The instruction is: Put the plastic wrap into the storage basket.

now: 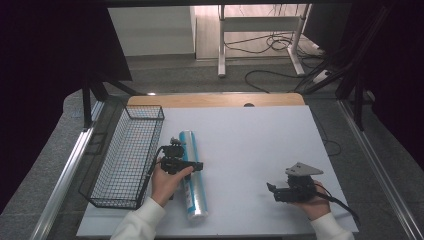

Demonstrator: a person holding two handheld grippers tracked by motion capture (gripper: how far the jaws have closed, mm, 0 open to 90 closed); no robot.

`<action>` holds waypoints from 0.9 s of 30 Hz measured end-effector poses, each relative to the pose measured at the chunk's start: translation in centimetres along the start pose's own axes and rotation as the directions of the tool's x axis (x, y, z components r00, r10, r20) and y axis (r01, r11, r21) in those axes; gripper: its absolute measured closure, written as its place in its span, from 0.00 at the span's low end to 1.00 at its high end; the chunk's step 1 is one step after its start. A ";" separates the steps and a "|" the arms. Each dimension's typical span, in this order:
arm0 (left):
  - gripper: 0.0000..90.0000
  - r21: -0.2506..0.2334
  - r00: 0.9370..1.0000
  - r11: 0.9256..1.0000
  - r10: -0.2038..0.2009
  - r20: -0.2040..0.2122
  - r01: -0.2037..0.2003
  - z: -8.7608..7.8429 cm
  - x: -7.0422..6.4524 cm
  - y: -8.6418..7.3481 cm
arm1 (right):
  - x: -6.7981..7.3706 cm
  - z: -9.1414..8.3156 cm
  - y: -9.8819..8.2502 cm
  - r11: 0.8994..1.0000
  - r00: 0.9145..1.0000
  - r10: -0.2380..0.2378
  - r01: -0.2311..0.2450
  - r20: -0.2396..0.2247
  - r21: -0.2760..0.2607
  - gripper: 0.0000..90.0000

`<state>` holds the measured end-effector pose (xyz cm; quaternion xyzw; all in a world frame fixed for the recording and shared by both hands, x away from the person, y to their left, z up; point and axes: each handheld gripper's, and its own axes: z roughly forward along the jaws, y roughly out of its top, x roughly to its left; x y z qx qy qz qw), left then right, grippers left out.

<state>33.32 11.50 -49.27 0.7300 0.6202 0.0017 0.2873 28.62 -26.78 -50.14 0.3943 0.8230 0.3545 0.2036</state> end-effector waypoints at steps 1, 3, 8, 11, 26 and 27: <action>0.09 0.002 1.000 1.000 -0.015 0.000 0.015 0.2 0.0 0.0 | 0.0 0.0 0.0 1.000 1.000 -0.001 0.001 0.002 0.001 0.14; 0.09 0.027 1.000 0.999 -0.020 -0.006 0.020 0.5 0.1 0.1 | 0.0 0.0 0.0 1.000 1.000 -0.002 0.002 0.003 0.002 0.14; 0.13 0.042 0.998 0.997 -0.057 -0.013 0.058 1.5 0.0 0.1 | 0.1 0.2 -0.1 1.000 1.000 -0.010 0.010 0.012 0.013 0.14; 0.17 0.053 0.994 0.993 -0.107 0.015 0.106 2.2 0.2 -0.2 | 0.1 0.2 -0.1 1.000 1.000 -0.010 0.010 0.017 0.014 0.14; 0.26 0.068 0.971 0.977 -0.211 0.113 0.205 1.9 1.5 -0.3 | 0.0 0.3 -0.1 1.000 0.999 -0.009 0.009 0.037 0.022 0.14; 0.27 0.075 0.967 0.974 -0.221 0.128 0.212 1.8 1.7 -0.3 | 0.0 0.3 -0.1 1.000 0.999 -0.010 0.009 0.041 0.024 0.14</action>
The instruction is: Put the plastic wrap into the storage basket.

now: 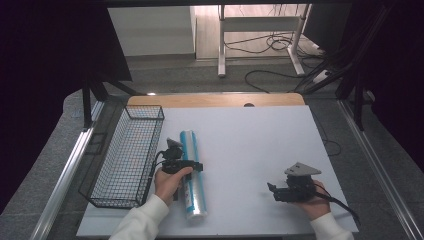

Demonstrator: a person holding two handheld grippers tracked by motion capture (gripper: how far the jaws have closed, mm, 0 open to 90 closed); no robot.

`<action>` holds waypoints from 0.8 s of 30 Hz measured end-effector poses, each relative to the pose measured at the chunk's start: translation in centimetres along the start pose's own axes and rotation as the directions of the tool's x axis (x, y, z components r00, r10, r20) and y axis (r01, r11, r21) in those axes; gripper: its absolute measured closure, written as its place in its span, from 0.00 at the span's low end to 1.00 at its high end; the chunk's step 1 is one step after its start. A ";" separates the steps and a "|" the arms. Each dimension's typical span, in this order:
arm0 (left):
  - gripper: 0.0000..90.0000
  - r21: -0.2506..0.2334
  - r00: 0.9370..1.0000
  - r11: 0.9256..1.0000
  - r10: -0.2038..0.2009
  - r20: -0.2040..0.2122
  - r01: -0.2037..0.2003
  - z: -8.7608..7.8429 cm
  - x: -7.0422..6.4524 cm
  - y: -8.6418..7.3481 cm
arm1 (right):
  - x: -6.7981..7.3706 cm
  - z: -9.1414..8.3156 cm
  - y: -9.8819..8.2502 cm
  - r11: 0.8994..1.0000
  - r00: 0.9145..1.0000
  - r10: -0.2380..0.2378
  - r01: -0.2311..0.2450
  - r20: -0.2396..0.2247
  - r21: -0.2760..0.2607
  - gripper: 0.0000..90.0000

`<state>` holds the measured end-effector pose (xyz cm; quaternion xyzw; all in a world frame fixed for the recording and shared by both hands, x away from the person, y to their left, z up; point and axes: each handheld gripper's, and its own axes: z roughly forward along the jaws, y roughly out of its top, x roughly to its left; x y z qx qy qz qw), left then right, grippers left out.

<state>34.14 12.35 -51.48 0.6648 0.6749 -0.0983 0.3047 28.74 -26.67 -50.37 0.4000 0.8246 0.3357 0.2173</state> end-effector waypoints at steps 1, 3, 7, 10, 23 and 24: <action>0.28 0.000 1.000 1.000 0.000 0.000 0.000 0.0 0.0 0.0 | 0.0 0.0 0.0 1.000 1.000 0.000 0.000 0.002 0.001 0.14; 0.31 -0.002 1.000 1.000 -0.018 0.022 0.018 -0.3 0.1 0.1 | 0.0 0.0 0.0 1.000 1.000 -0.001 0.001 0.005 0.002 0.14; 0.35 -0.014 0.999 1.000 0.028 0.026 -0.028 -0.9 0.0 0.2 | 0.0 0.0 0.0 1.000 1.000 -0.001 0.001 0.008 0.004 0.14; 0.35 -0.013 0.999 0.998 0.055 -0.001 -0.055 -0.8 -0.3 0.1 | 0.0 0.0 0.0 1.000 1.000 -0.001 0.001 0.013 0.007 0.14; 0.32 0.081 0.992 0.990 0.117 -0.053 -0.113 1.0 -1.7 0.5 | 0.0 0.1 0.0 1.000 1.000 -0.004 0.004 0.022 0.013 0.14; 0.33 0.079 0.989 0.989 0.132 -0.067 -0.127 1.1 -2.0 0.5 | -0.1 0.1 0.0 1.000 1.000 -0.004 0.003 0.023 0.016 0.14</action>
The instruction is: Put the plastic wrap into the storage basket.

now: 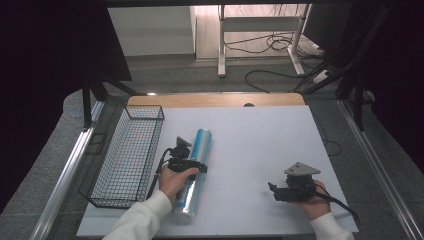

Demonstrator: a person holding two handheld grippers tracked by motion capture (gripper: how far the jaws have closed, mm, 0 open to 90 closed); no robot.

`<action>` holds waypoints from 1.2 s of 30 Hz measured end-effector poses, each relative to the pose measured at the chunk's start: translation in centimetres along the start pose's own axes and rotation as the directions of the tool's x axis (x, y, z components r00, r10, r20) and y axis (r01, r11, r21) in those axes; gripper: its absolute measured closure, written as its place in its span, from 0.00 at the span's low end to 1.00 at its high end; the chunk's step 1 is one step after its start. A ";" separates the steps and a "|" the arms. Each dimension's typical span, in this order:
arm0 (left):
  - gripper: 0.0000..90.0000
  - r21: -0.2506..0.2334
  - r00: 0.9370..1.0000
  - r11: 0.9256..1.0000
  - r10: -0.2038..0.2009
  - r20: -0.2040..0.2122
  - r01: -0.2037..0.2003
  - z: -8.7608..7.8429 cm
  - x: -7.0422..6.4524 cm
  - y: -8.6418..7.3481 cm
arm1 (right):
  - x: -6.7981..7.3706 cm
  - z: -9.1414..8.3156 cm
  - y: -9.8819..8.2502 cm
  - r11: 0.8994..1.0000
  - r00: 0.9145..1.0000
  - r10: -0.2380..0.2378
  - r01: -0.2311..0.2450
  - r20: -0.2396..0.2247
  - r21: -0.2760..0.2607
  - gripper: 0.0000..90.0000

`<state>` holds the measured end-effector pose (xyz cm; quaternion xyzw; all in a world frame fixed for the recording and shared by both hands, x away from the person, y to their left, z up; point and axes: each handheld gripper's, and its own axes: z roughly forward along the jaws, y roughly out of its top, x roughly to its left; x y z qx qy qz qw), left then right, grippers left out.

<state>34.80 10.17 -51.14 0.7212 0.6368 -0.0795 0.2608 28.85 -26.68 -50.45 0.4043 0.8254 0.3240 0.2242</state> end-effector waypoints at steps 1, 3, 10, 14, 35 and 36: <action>0.33 0.001 1.000 1.000 0.007 -0.012 -0.007 0.0 -0.3 0.0 | 0.0 0.0 0.0 1.000 1.000 0.000 0.000 0.002 0.001 0.14; 0.34 0.003 1.000 1.000 0.006 -0.004 -0.006 0.0 -0.1 0.0 | 0.0 0.0 0.0 1.000 1.000 -0.002 0.002 0.002 0.001 0.14; 0.35 -0.003 0.998 1.000 -0.025 0.049 0.026 -0.7 0.9 0.1 | 0.0 -0.1 0.0 1.000 1.000 -0.002 0.002 0.012 -0.001 0.14; 0.35 -0.026 0.995 0.999 -0.039 0.090 0.042 -2.4 1.5 0.3 | 0.0 0.0 0.0 1.000 1.000 -0.002 0.002 0.015 0.002 0.14; 0.35 -0.197 0.993 0.980 -0.010 0.121 0.034 -13.5 3.9 0.3 | -0.1 -0.1 0.1 1.000 1.000 0.003 -0.003 0.020 0.003 0.14; 0.35 -0.197 0.993 0.980 -0.007 0.115 0.030 -13.9 4.0 0.3 | -0.1 -0.1 0.1 1.000 1.000 0.003 -0.003 0.020 0.002 0.14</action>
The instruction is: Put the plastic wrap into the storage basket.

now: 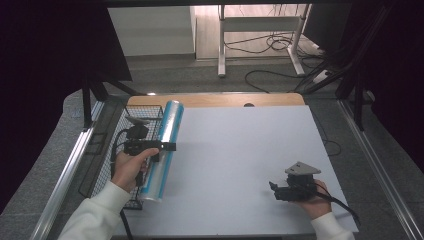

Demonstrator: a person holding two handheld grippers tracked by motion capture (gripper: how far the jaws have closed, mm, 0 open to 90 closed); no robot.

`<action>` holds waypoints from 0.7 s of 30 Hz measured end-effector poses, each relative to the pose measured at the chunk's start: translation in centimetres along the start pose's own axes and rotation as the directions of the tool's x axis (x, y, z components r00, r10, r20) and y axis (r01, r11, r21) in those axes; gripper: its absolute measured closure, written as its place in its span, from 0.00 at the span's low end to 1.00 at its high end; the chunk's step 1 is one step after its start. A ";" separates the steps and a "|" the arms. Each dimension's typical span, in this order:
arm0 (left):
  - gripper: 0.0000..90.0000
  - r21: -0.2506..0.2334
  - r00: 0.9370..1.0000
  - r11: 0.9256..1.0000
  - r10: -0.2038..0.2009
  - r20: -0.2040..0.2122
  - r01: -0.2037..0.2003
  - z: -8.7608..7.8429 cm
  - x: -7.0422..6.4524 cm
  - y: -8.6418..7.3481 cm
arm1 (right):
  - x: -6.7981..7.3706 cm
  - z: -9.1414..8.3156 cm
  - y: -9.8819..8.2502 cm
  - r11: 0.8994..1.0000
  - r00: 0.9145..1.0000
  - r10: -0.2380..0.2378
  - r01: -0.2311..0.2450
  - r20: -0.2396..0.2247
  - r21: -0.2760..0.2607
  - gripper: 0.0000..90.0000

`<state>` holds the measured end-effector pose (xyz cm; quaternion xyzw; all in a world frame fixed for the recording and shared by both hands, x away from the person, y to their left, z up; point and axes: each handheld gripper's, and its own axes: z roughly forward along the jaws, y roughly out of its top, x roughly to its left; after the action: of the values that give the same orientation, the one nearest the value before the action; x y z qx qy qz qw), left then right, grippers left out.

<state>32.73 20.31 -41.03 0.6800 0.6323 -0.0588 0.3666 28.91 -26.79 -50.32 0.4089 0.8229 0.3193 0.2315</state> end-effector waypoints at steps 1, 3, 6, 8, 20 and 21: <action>0.35 -0.005 1.000 1.000 0.001 -0.001 -0.001 -0.3 0.1 0.0 | 0.0 0.0 0.0 1.000 1.000 0.000 0.000 0.001 -0.001 0.14; 0.35 -0.010 1.000 1.000 0.002 -0.007 -0.002 -1.0 0.4 0.1 | 0.0 0.0 0.0 1.000 1.000 0.000 0.000 0.001 0.000 0.14; 0.35 -0.022 1.000 1.000 0.002 -0.014 -0.002 -2.0 0.9 0.3 | -0.1 0.0 0.0 1.000 1.000 -0.001 0.001 0.004 0.002 0.14; 0.35 -0.033 1.000 0.999 -0.002 -0.018 0.002 -2.7 1.2 0.5 | -0.1 0.0 0.0 1.000 1.000 -0.001 0.001 0.006 0.006 0.14; 0.35 -0.067 0.997 0.998 -0.020 -0.070 0.015 -5.7 3.3 0.9 | -0.1 0.0 0.0 1.000 1.000 0.001 -0.001 0.008 0.004 0.14; 0.35 -0.067 0.997 0.998 -0.020 -0.070 0.015 -5.7 3.3 0.9 | -0.1 0.0 0.0 1.000 1.000 0.001 -0.001 0.008 0.004 0.14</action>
<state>31.97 26.38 -38.33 0.6634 0.6524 -0.0169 0.3661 28.96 -26.83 -50.29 0.4108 0.8226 0.3162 0.2338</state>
